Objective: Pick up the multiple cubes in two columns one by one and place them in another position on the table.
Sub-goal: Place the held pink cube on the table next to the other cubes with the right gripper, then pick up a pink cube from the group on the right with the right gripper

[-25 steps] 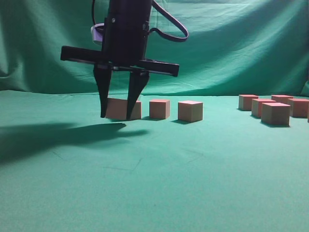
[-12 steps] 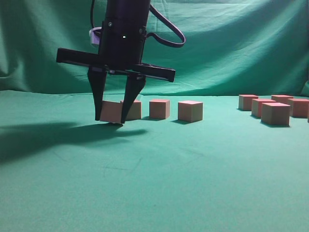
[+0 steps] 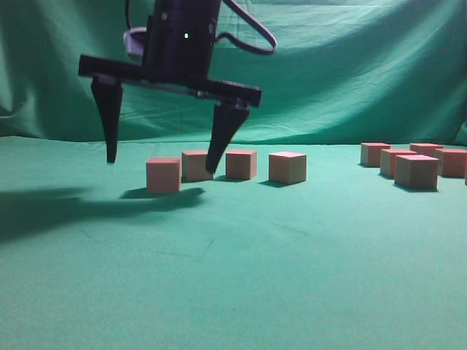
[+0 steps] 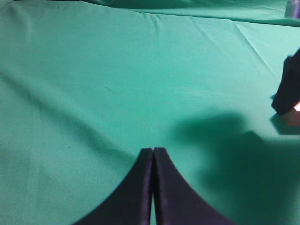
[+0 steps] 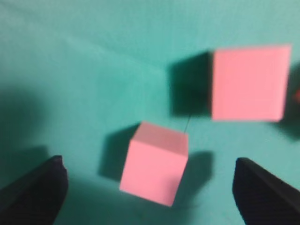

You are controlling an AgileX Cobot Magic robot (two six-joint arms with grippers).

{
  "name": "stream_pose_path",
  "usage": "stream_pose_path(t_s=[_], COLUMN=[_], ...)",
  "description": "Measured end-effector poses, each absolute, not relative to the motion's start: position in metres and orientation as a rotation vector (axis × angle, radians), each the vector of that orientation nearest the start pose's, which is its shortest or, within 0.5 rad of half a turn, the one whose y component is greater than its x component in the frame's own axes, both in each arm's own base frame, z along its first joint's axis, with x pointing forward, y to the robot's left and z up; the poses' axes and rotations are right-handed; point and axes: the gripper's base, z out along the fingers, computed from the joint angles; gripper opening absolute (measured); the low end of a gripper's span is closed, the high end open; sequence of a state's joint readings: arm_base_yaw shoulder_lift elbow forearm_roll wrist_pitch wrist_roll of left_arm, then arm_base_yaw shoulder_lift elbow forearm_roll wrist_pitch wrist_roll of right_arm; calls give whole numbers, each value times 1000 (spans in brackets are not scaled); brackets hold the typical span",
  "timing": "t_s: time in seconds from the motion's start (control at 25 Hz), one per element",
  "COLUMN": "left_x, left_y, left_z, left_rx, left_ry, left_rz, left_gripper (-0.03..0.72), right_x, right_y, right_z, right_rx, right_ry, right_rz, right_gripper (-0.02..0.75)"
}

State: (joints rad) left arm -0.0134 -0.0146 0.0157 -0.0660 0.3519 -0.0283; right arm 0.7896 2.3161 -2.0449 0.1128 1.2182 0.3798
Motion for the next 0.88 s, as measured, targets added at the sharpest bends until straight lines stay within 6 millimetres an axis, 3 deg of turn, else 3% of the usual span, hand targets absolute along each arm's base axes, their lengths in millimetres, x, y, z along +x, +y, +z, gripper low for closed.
stream_pose_path(t_s=[0.24,0.44,0.64,0.72,0.8,0.88], left_x=[53,53,53,53,53,53], left_y=[-3,-3,-3,-3,-3,-3], left_z=[177,177,177,177,177,177], left_rx=[-55,-55,-55,-55,-55,-55], left_ry=[1836,1836,1836,1836,1836,1836], left_rz=[-94,-94,-94,-94,-94,-94], left_gripper=[0,0,0,0,0,0], right_x=[342,334,312,301,290,285], right_y=[354,337,295,273,246,220], right_z=[238,300,386,410,424,425], right_rx=[-596,-677,-671,-655,-621,-563], right_ry=[2847,2699,2493,2432,2410,2435], right_rz=[334,386,382,324,250,197], right_gripper=[636,636,636,636,636,636])
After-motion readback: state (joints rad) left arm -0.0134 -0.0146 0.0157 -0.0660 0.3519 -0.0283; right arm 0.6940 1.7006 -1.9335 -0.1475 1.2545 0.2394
